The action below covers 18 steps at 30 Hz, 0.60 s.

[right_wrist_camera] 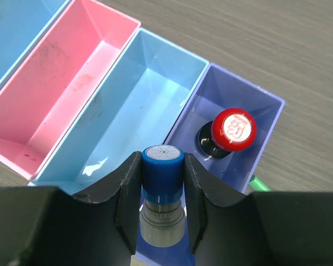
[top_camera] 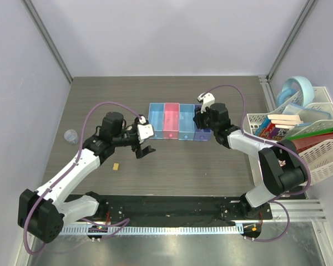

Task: Sort the stationery into containers
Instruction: Place the stationery in the storage box.

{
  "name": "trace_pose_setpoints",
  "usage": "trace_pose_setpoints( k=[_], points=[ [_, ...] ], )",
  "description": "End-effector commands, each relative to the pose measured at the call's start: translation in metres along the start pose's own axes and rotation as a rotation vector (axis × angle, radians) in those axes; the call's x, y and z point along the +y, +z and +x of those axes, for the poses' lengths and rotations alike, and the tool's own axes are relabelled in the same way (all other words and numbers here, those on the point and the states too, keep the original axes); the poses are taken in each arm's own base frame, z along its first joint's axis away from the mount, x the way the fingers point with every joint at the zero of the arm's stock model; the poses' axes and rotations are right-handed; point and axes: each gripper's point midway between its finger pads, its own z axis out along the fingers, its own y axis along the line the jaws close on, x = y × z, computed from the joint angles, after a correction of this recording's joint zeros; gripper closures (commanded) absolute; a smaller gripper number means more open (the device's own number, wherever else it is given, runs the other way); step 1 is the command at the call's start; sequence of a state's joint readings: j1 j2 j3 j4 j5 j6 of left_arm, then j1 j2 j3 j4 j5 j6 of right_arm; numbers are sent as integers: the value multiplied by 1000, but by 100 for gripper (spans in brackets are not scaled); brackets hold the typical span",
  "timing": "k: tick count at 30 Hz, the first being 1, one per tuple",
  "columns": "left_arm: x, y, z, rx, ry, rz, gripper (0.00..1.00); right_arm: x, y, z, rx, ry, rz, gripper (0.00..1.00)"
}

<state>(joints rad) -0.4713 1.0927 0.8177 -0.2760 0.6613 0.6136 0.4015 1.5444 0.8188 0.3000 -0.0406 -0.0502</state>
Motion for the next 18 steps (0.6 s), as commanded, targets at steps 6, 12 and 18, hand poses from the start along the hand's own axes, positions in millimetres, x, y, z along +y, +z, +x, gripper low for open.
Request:
trace_pose_setpoints(
  k=[6,12,18],
  points=[
    [0,-4,-4,-7,29,-14,0,-17,2,-40,-160,-76,57,83],
    [1,-5,-4,-5,30,-21,0,-23,8,-27,-127,-88,68,79],
    [1,-5,-5,-8,28,-19,0,-21,10,-19,-103,-76,55,75]
  ],
)
